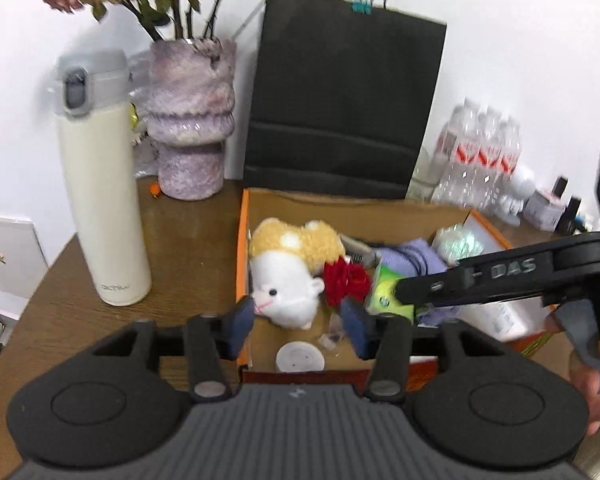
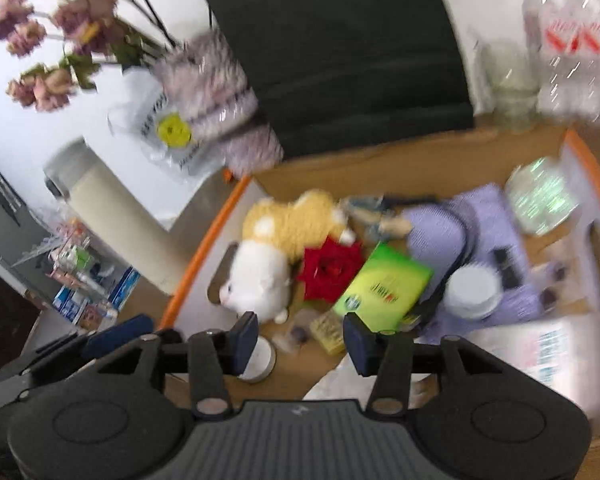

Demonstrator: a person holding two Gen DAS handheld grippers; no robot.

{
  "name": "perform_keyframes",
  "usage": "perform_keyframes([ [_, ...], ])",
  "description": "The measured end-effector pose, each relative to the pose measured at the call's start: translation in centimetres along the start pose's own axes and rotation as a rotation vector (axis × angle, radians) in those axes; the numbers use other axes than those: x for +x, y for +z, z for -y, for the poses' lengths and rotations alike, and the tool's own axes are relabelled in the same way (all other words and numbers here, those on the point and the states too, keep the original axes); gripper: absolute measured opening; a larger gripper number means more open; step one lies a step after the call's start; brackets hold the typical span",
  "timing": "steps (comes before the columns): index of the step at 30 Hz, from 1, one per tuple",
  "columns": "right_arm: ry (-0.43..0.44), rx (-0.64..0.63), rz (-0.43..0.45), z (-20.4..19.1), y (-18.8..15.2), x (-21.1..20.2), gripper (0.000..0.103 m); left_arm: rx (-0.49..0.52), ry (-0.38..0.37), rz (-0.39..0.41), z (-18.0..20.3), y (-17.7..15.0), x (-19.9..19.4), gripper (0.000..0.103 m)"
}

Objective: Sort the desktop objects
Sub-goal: 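Carry the cap and yellow block over the box and open both tools, then withdraw both open tools toward the last white item and clear packet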

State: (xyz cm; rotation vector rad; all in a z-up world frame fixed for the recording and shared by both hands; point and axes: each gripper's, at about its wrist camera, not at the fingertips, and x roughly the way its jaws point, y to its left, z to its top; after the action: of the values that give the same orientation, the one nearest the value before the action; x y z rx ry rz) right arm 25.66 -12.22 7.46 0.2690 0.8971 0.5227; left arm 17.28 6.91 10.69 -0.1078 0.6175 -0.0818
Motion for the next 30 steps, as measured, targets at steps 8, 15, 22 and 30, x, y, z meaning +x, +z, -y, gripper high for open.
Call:
perform_keyframes([
  [8,-0.224,-0.111,0.096,0.4,-0.2,-7.9,0.074,-0.066,0.075,-0.026,1.7,-0.5,-1.8,0.103],
  [15,-0.279,-0.21,0.261,0.6,-4.3,-12.3,0.076,0.014,0.162,0.136,6.0,-2.6,-5.4,0.103],
  [22,-0.244,-0.271,0.468,0.2,-8.7,-14.3,0.084,0.118,0.178,0.35,9.2,-5.5,-9.6,0.103],
  [30,-0.199,-0.248,0.464,0.3,-13.3,-15.4,0.084,0.031,0.154,0.29,10.0,-9.2,-11.1,0.103],
])
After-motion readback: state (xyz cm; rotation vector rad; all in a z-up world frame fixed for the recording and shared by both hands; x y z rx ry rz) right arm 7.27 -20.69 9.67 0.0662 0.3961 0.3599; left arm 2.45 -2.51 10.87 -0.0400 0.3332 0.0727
